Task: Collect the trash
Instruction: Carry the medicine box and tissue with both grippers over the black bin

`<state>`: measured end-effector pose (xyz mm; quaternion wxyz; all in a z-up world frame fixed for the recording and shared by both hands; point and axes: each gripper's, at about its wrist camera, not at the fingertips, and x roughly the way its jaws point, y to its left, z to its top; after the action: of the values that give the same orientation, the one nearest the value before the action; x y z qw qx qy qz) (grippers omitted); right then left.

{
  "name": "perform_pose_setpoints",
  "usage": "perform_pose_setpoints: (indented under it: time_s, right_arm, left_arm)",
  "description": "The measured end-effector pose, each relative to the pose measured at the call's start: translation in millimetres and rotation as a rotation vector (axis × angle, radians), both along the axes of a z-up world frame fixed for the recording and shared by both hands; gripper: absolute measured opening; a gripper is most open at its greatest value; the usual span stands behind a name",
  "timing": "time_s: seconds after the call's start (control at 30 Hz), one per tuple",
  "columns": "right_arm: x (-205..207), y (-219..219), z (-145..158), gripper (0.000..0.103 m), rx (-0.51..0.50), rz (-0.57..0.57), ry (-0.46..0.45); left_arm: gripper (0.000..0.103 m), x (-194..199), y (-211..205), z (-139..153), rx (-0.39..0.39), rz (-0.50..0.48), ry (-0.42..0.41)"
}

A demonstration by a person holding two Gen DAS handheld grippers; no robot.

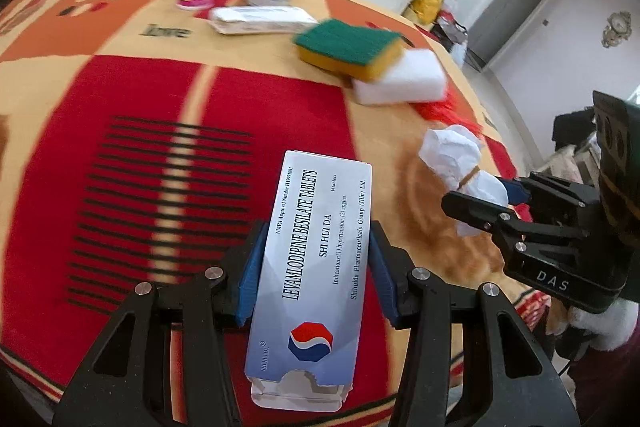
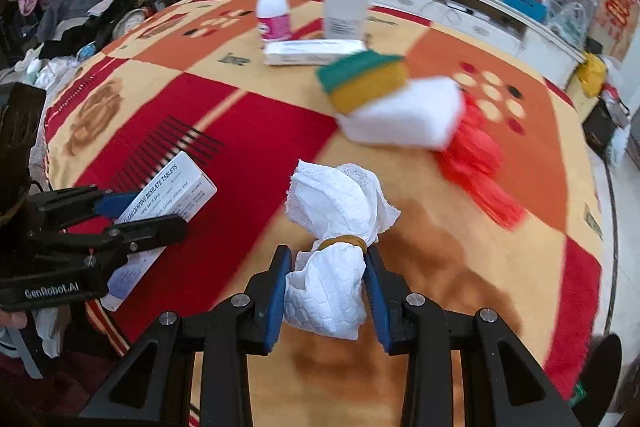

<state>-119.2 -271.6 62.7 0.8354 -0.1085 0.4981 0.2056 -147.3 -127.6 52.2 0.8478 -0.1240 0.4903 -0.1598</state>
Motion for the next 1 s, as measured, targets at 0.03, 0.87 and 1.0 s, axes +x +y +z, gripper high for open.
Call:
perform_pose_setpoints:
  time_s: [0.03, 0.87, 1.0]
  right_arm:
    - [-3.1, -7.9, 0.1, 0.035, -0.005, -0.008, -0.002]
    - [-36.7, -216.6, -1.8, 0.035, -0.061, -0.321, 0.000]
    - [-38.3, -240.7, -1.5, 0.035, -0.062, -0.356, 0.002]
  left_arm:
    - [0.047, -0.3, -9.0, -0.1, -0.002, -0.012, 0.003]
    - [0.047, 21.0, -210.6, 6.9, -0.056, -0.292, 0.054]
    - [0.047, 20.9, -238.3, 9.8, -0.053, -0.314, 0.041]
